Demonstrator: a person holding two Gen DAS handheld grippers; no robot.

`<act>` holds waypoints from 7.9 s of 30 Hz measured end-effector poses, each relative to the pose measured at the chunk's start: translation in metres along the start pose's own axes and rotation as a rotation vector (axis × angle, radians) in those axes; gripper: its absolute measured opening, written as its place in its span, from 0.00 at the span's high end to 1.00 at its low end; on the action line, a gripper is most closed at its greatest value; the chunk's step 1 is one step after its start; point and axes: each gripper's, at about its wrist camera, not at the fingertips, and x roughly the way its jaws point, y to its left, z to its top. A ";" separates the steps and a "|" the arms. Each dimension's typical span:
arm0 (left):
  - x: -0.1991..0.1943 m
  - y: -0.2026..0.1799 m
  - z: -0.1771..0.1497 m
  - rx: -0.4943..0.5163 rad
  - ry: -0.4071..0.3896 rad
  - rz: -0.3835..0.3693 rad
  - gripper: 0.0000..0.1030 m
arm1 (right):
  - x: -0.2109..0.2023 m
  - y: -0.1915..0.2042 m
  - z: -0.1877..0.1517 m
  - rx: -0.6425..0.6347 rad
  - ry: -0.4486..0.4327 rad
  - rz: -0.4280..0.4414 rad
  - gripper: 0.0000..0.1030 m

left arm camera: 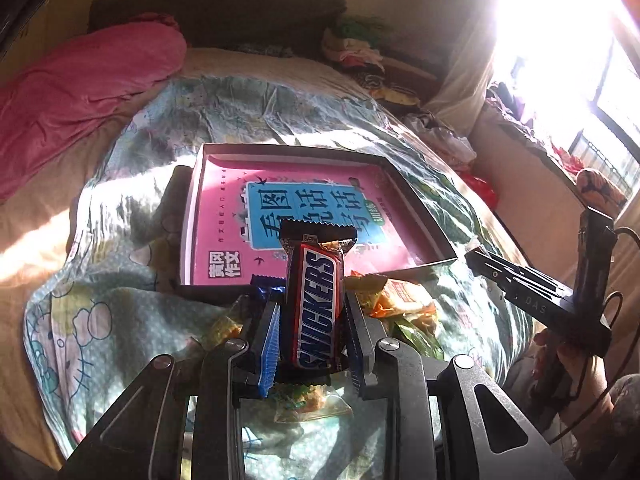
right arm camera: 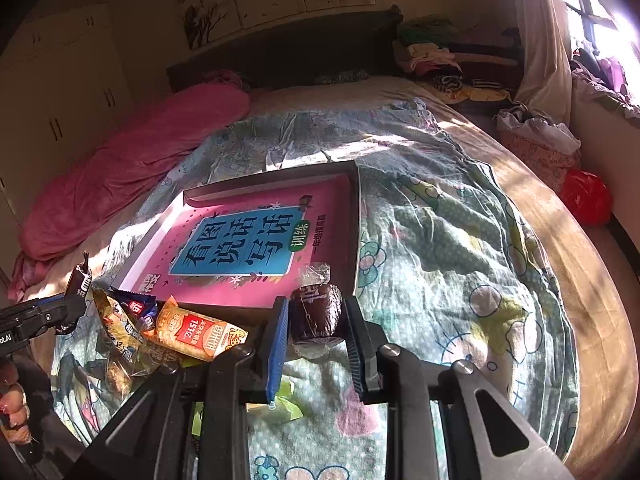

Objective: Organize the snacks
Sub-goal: 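Carry the Snickers bar with the left gripper into the tray while the right gripper carries the brown candy there, then open both grippers to release the Snickers bar and brown candy in the tray, then move both grippers back to the snack pile beside the tray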

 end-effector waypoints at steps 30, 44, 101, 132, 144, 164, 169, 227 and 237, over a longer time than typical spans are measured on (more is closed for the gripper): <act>0.045 0.038 0.054 -0.048 -0.051 0.054 0.71 | 0.032 0.006 0.035 0.034 -0.038 0.004 0.73; 0.080 0.033 0.069 -0.017 -0.001 0.029 0.71 | 0.060 -0.001 0.033 0.053 0.021 -0.009 0.73; 0.113 0.038 0.052 -0.008 0.207 0.013 0.71 | 0.053 0.007 0.019 0.084 0.123 -0.060 0.71; 0.058 0.063 0.050 -0.061 0.104 0.001 0.33 | 0.009 0.034 0.025 0.015 0.011 -0.040 0.51; 0.040 0.072 0.041 -0.082 0.086 0.001 0.29 | -0.002 0.051 0.023 -0.055 0.000 -0.022 0.45; 0.024 0.063 0.013 -0.084 0.127 -0.060 0.28 | -0.008 0.073 0.011 -0.128 0.034 -0.009 0.42; 0.021 0.057 0.006 -0.069 0.138 -0.071 0.28 | -0.008 0.078 0.007 -0.151 0.042 -0.013 0.42; 0.052 0.028 -0.041 -0.037 0.316 -0.101 0.28 | 0.047 0.121 -0.036 -0.512 0.126 -0.178 0.42; 0.058 0.029 -0.042 -0.062 0.317 -0.108 0.29 | 0.059 0.126 -0.036 -0.549 0.086 -0.203 0.45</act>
